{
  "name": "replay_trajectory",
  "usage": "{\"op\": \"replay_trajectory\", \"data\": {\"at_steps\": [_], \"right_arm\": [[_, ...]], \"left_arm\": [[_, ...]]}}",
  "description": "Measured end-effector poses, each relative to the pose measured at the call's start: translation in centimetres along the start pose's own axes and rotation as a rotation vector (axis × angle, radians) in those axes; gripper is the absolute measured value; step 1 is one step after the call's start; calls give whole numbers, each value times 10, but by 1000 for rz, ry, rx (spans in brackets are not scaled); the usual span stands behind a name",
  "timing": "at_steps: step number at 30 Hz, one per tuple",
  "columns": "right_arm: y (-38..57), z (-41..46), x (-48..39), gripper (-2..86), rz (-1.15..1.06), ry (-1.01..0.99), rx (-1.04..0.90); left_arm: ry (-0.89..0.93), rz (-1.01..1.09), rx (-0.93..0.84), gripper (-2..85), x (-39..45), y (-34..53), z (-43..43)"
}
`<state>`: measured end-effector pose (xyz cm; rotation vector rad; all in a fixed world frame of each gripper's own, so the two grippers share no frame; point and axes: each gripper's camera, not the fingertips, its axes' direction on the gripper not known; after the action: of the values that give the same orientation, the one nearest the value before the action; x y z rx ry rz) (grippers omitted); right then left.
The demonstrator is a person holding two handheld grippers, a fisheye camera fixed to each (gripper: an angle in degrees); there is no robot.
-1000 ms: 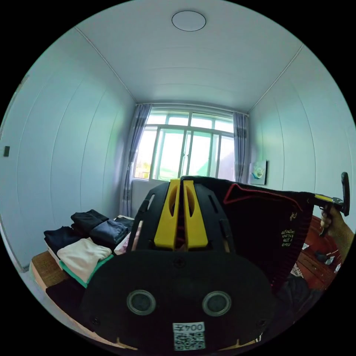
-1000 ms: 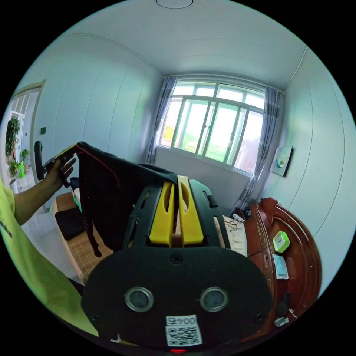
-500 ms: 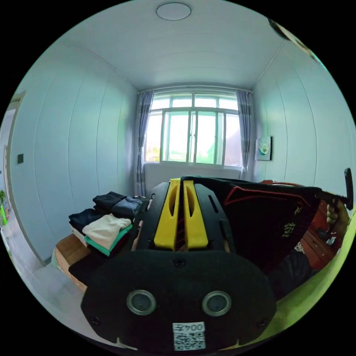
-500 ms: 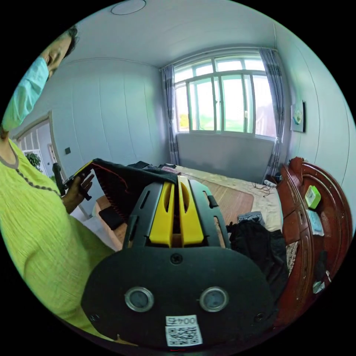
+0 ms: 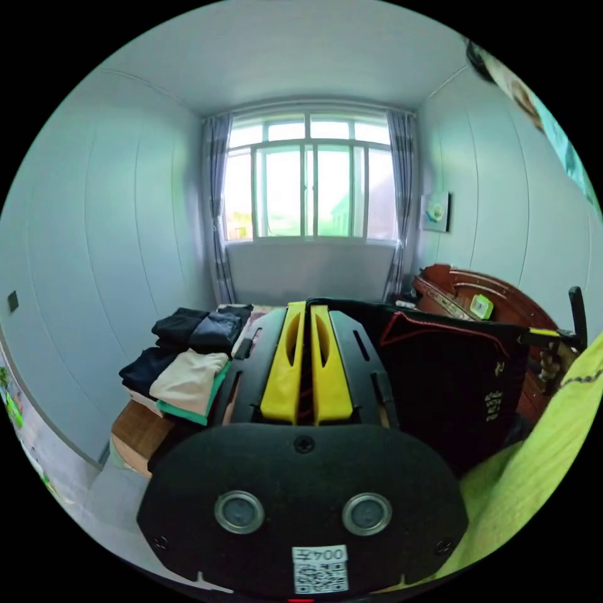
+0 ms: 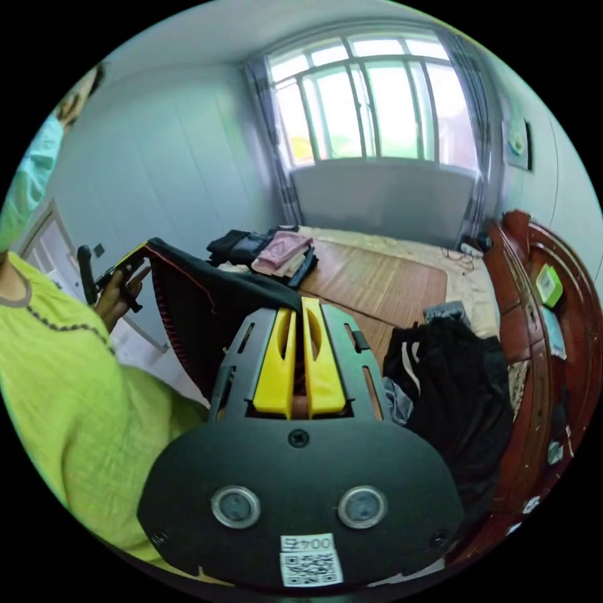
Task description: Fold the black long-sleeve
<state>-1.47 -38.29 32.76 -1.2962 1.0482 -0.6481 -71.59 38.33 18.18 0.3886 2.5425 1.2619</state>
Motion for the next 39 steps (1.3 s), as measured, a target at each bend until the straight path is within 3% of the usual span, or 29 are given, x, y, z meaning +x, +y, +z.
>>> {"op": "replay_trajectory", "data": {"at_steps": [8, 13, 17, 19, 23, 26, 29, 31, 33, 35, 39], "right_arm": [[-22, 291, 113, 5, 276, 95, -238], [-22, 469, 183, 14, 362, 94, -388], [-6, 586, 224, 38, 450, 113, -587], [0, 605, 237, 61, 496, 135, -614], [8, 580, 272, 115, 630, 33, -454], [26, 535, 292, 119, 768, -67, -258], [47, 492, 288, 112, 803, -11, -109], [52, 490, 283, 97, 798, 6, -189], [46, 491, 258, 78, 692, 3, -239], [33, 498, 206, 65, 510, -38, -292], [31, 511, 146, 64, 399, -83, -384]], "left_arm": [[-62, 178, -253, 8, -66, -64, 314], [-74, 215, -574, 10, -116, -81, 550], [-85, 177, -756, 15, -151, -94, 647], [-36, 200, -861, 22, -169, -115, 690], [94, 190, -946, 46, -212, -167, 724], [131, 112, -887, 72, -270, -228, 725], [318, -169, -802, 77, -351, -286, 720], [500, -430, -788, 54, -412, -310, 719], [561, -526, -761, 35, -441, -325, 709], [574, -530, -726, 18, -458, -339, 691], [574, -358, -690, 6, -461, -353, 627]]}}
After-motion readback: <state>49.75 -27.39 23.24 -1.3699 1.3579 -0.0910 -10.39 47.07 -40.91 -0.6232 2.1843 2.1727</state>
